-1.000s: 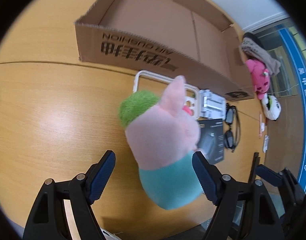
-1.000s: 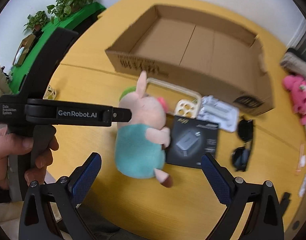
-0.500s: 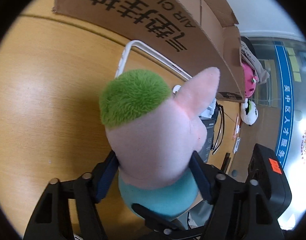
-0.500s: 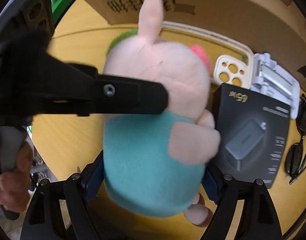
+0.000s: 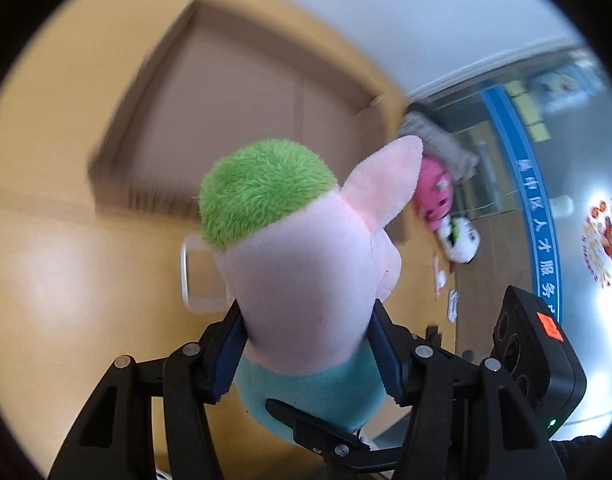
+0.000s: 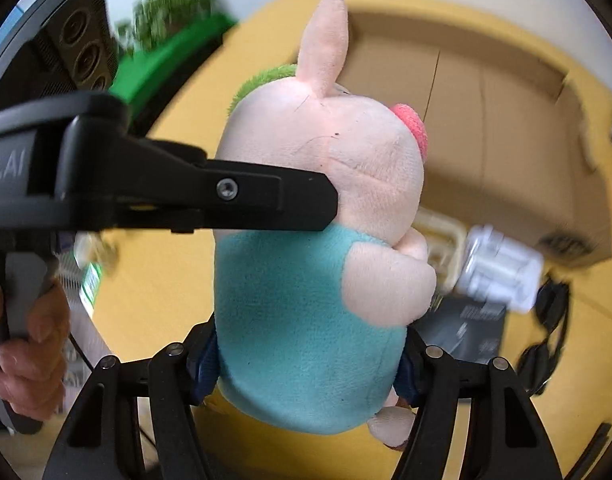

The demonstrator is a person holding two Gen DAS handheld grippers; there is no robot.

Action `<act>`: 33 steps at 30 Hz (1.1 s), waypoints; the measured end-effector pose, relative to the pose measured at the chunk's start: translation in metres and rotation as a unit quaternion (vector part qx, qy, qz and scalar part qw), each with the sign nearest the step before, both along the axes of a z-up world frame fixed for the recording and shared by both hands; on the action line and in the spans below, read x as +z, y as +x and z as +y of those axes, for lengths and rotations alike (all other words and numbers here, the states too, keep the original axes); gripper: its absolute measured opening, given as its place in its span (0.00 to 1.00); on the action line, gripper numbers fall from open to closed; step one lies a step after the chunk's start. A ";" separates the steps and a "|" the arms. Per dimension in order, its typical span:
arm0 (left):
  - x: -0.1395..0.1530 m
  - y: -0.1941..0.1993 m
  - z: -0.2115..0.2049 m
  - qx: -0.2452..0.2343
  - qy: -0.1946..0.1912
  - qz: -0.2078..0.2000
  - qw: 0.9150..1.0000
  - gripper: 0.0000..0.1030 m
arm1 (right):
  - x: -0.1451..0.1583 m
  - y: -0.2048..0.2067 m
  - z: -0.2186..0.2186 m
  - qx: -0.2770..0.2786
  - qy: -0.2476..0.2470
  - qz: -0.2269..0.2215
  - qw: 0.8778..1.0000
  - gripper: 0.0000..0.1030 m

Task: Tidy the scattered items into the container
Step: 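Carry the plush pig with the right gripper over the box and release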

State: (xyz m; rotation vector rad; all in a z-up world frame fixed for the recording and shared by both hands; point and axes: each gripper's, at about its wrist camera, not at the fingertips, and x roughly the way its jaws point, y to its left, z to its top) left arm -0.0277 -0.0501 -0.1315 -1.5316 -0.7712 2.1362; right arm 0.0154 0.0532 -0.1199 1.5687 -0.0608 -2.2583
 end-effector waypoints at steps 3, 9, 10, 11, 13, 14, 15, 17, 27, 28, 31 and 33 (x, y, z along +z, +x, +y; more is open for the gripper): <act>0.062 -0.023 -0.001 -0.020 -0.019 0.067 0.997 0.55 | 0.055 -0.021 0.001 -0.011 -0.003 0.058 0.998 0.70; 0.190 -0.069 -0.001 -0.038 -0.041 0.207 0.977 0.55 | 0.178 -0.068 0.003 -0.037 -0.008 0.177 0.983 0.70; 0.205 -0.073 -0.001 -0.039 -0.046 0.224 0.973 0.55 | 0.195 -0.074 0.002 -0.040 -0.007 0.193 0.980 0.71; 0.220 -0.079 0.001 -0.039 -0.051 0.240 0.969 0.55 | 0.211 -0.081 0.002 -0.043 -0.007 0.206 0.978 0.71; 0.248 -0.093 0.001 -0.040 -0.056 0.264 0.962 0.55 | 0.242 -0.097 0.002 -0.050 -0.007 0.224 0.973 0.71; 0.257 -0.101 0.000 -0.040 -0.056 0.270 0.960 0.55 | 0.251 -0.102 0.001 -0.052 -0.004 0.228 0.972 0.71; 0.268 -0.109 -0.002 -0.039 -0.054 0.277 0.959 0.55 | 0.262 -0.108 0.000 -0.055 0.000 0.235 0.971 0.71; 0.279 -0.115 -0.006 -0.039 -0.054 0.287 0.956 0.55 | 0.277 -0.118 -0.003 -0.061 0.003 0.241 0.969 0.71; 0.285 -0.154 -0.029 -0.033 -0.050 0.290 0.955 0.55 | 0.269 -0.178 -0.032 -0.073 0.008 0.232 0.970 0.72; 0.282 -0.160 -0.032 -0.033 -0.051 0.286 0.956 0.55 | 0.260 -0.190 -0.025 -0.073 0.007 0.228 0.971 0.72; 0.270 -0.182 -0.030 -0.031 -0.052 0.270 0.961 0.55 | 0.248 -0.212 -0.015 -0.076 0.000 0.210 0.975 0.72; 0.254 -0.199 -0.031 -0.031 -0.051 0.252 0.966 0.55 | 0.233 -0.227 -0.019 -0.080 0.001 0.197 0.977 0.72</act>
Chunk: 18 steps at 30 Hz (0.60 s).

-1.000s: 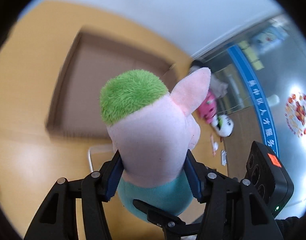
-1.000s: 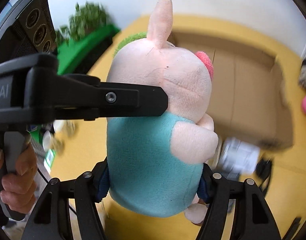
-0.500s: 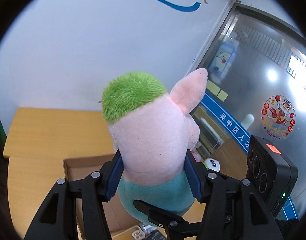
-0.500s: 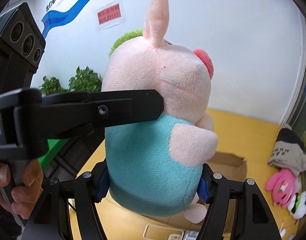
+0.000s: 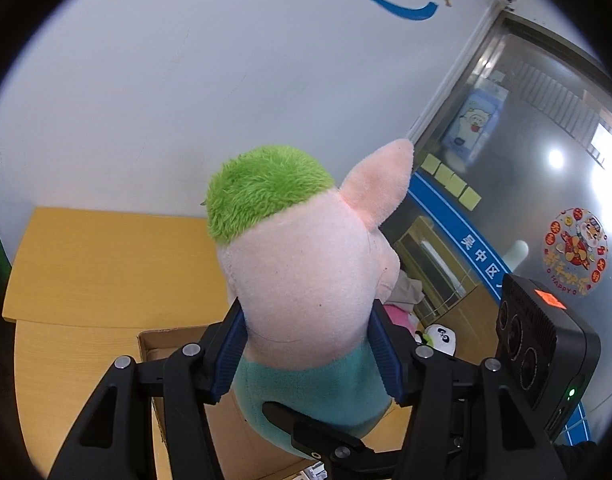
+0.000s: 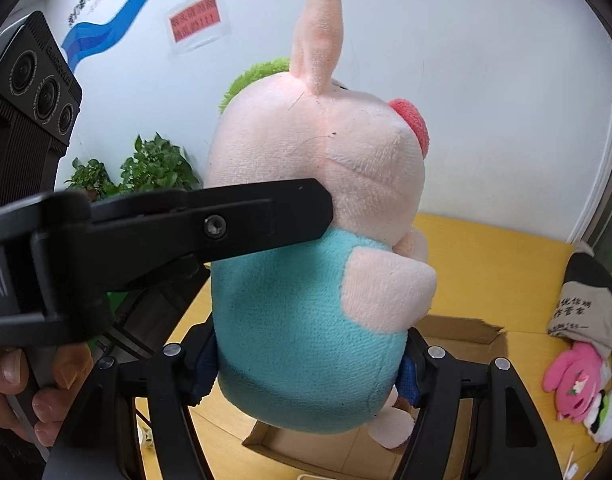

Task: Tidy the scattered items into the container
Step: 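Carry the plush pig with the right gripper over the box and release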

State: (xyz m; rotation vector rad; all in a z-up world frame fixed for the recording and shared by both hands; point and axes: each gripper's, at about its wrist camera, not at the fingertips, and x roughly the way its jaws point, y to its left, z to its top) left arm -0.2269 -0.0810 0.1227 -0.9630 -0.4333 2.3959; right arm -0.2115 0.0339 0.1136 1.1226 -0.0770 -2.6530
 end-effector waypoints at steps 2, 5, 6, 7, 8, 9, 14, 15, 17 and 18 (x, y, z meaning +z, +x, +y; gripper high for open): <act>-0.016 -0.016 0.000 -0.001 -0.005 -0.014 1.000 0.55 | -0.022 -0.018 0.003 -0.003 -0.008 -0.018 1.000 0.72; -0.047 -0.041 -0.004 -0.006 -0.002 -0.042 0.999 0.55 | -0.054 -0.047 0.005 -0.009 -0.013 -0.045 0.999 0.72; -0.061 -0.052 -0.004 -0.010 -0.002 -0.054 0.998 0.55 | -0.070 -0.058 0.006 -0.012 -0.014 -0.057 0.998 0.72; -0.071 -0.059 -0.003 -0.012 -0.002 -0.062 0.998 0.55 | -0.079 -0.064 0.007 -0.014 -0.014 -0.064 0.998 0.72; -0.083 -0.066 -0.002 -0.014 0.000 -0.072 0.997 0.55 | -0.093 -0.071 0.010 -0.017 -0.016 -0.074 0.997 0.72; -0.100 -0.075 -0.001 -0.017 0.000 -0.086 0.996 0.55 | -0.107 -0.078 0.013 -0.020 -0.019 -0.084 0.996 0.72; -0.178 -0.103 -0.001 -0.033 0.003 -0.148 0.988 0.55 | -0.186 -0.081 0.020 -0.028 -0.023 -0.142 0.989 0.72; -0.192 -0.108 0.001 -0.035 0.000 -0.160 0.987 0.55 | -0.203 -0.084 0.021 -0.031 -0.028 -0.155 0.987 0.72; -0.219 -0.115 0.002 -0.038 -0.005 -0.180 0.983 0.55 | -0.224 -0.094 0.022 -0.036 -0.038 -0.176 0.983 0.72; -0.231 -0.118 0.003 -0.039 -0.008 -0.189 0.981 0.55 | -0.240 -0.098 0.022 -0.040 -0.046 -0.188 0.980 0.72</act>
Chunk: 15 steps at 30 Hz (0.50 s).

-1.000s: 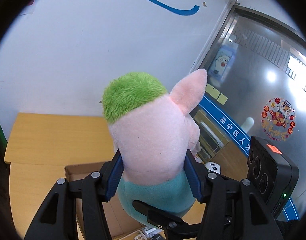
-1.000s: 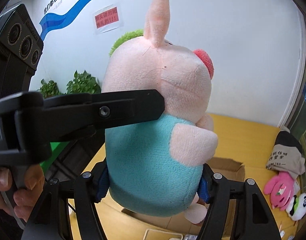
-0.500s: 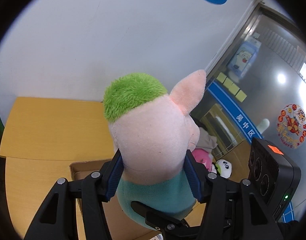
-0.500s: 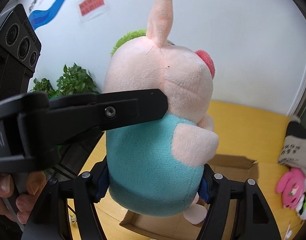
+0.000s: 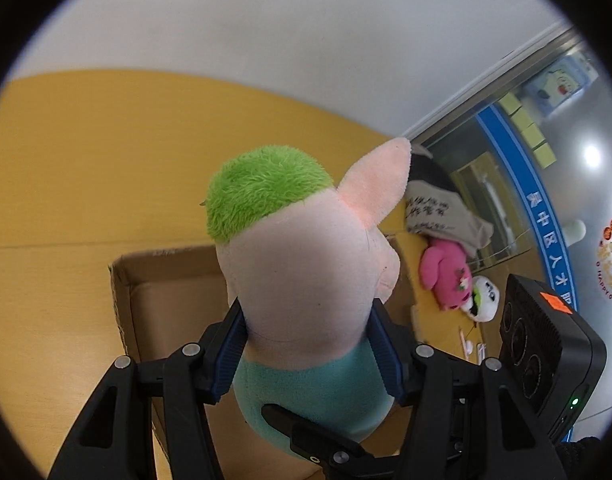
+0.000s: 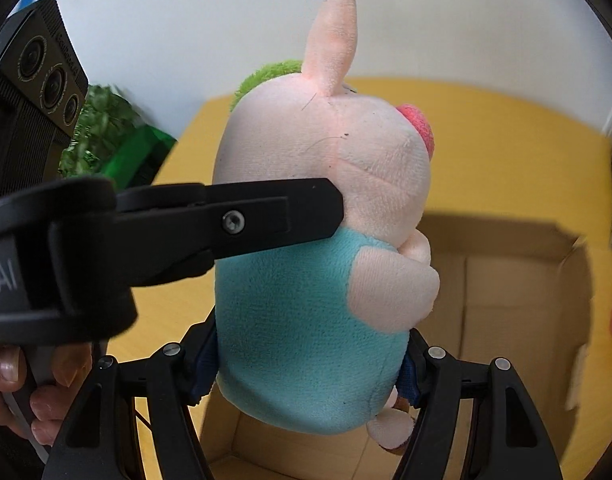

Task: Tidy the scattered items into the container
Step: 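Carry the plush pig with the right gripper over the box and release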

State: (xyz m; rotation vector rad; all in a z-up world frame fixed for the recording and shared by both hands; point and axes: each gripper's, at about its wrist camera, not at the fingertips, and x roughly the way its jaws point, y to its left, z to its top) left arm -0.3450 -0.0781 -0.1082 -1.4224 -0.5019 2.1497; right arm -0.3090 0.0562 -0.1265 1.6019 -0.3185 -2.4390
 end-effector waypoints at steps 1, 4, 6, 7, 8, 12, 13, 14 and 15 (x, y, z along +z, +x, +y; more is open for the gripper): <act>-0.012 -0.003 0.000 -0.001 -0.004 -0.009 1.000 0.55 | -0.006 -0.003 0.000 -0.003 -0.004 -0.006 1.000 0.72; -0.040 -0.012 0.002 -0.003 -0.013 -0.033 0.999 0.55 | -0.032 -0.009 -0.006 -0.013 -0.016 -0.028 0.999 0.72; -0.056 -0.017 0.004 -0.002 -0.018 -0.053 0.998 0.55 | -0.052 -0.012 -0.005 -0.017 -0.024 -0.044 0.999 0.72; -0.061 -0.016 0.004 -0.003 -0.021 -0.058 0.998 0.55 | -0.069 -0.010 0.000 -0.019 -0.029 -0.050 0.998 0.72; -0.065 -0.015 0.004 -0.004 -0.023 -0.063 0.998 0.55 | -0.074 -0.010 -0.002 -0.020 -0.033 -0.056 0.998 0.72; -0.087 -0.010 -0.009 0.000 -0.033 -0.090 0.995 0.57 | -0.088 -0.028 -0.002 -0.019 -0.051 -0.086 0.995 0.72; -0.095 -0.008 -0.011 0.002 -0.040 -0.100 0.994 0.59 | -0.097 -0.032 0.001 -0.019 -0.054 -0.093 0.994 0.72; -0.102 -0.010 -0.013 0.005 -0.045 -0.108 0.993 0.60 | -0.104 -0.033 -0.001 -0.020 -0.061 -0.105 0.992 0.72; -0.111 -0.011 -0.017 0.009 -0.051 -0.119 0.991 0.60 | -0.112 -0.033 -0.002 -0.022 -0.067 -0.114 0.991 0.73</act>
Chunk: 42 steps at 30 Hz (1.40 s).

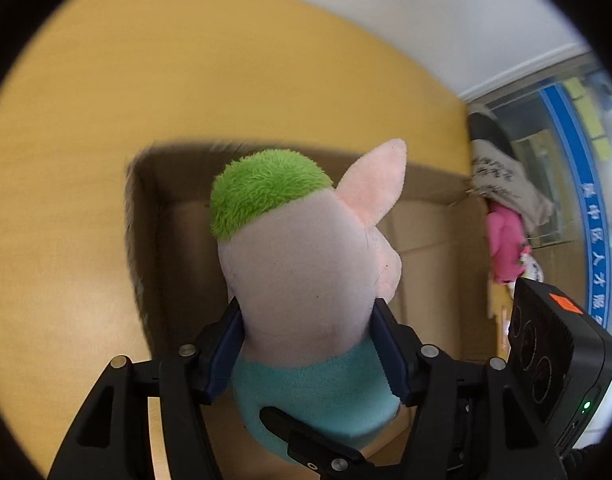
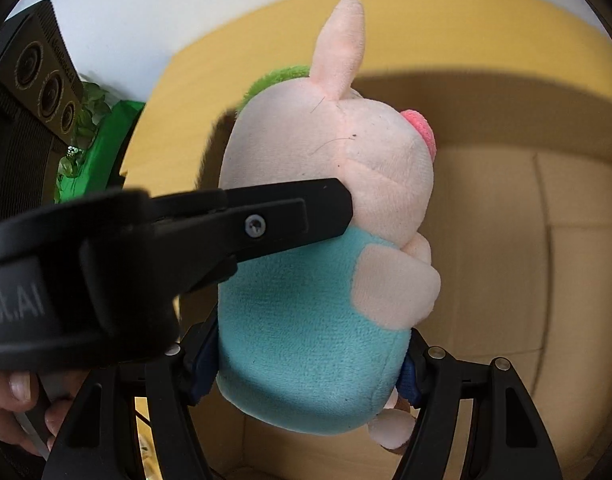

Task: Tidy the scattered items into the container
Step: 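Carry the plush pig with the right gripper over the box and release, then withdraw the right tool and move the left tool over the charger box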

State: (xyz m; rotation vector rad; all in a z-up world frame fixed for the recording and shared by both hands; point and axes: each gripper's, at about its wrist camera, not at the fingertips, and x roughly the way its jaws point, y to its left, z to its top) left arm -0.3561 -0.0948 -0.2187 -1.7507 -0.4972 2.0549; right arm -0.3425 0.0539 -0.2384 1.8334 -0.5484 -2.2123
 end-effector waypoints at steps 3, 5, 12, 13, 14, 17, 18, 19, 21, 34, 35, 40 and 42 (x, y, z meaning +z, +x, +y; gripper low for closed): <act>-0.006 0.001 -0.006 -0.001 -0.019 0.002 1.000 0.66 | -0.005 -0.001 -0.002 -0.003 -0.004 0.006 1.000 0.81; -0.004 0.000 -0.013 0.019 -0.024 -0.002 1.000 0.66 | -0.003 -0.004 -0.005 0.003 -0.006 0.005 1.000 0.85; 0.067 0.033 -0.042 0.064 -0.053 0.080 0.993 0.66 | 0.021 0.007 0.023 0.021 -0.017 0.020 0.999 0.93; 0.081 0.042 -0.043 0.064 -0.061 0.092 0.992 0.66 | 0.030 0.010 0.029 0.015 -0.017 0.025 0.999 0.93; 0.094 0.053 -0.043 0.063 -0.070 0.104 0.990 0.66 | 0.043 0.014 0.037 0.009 -0.019 0.033 0.999 0.94; 0.125 0.082 -0.041 0.055 -0.105 0.137 0.983 0.66 | 0.070 0.042 0.049 0.006 -0.003 0.055 0.998 0.95; 0.138 0.099 -0.037 0.057 -0.126 0.154 0.978 0.68 | 0.078 0.053 0.053 0.005 0.017 0.059 0.998 0.95; 0.145 0.110 -0.037 0.063 -0.141 0.167 0.974 0.68 | 0.075 0.075 0.080 0.003 0.028 0.058 0.998 0.95; 0.158 0.142 -0.033 0.078 -0.163 0.184 0.966 0.68 | 0.087 0.101 0.089 -0.006 0.048 0.045 0.998 0.95; 0.166 0.298 0.010 0.130 -0.115 0.180 0.968 0.08 | 0.174 0.240 0.138 -0.035 0.063 0.136 0.988 0.40; 0.170 0.302 0.011 0.141 -0.117 0.184 0.966 0.08 | 0.179 0.246 0.137 -0.026 0.065 0.145 0.987 0.20; 0.192 0.315 0.020 0.177 -0.155 0.191 0.953 0.31 | 0.198 0.268 0.136 0.009 0.065 0.170 0.983 0.14; 0.201 0.320 0.028 0.179 -0.186 0.212 0.943 0.57 | 0.200 0.272 0.136 0.017 0.078 0.180 0.980 0.27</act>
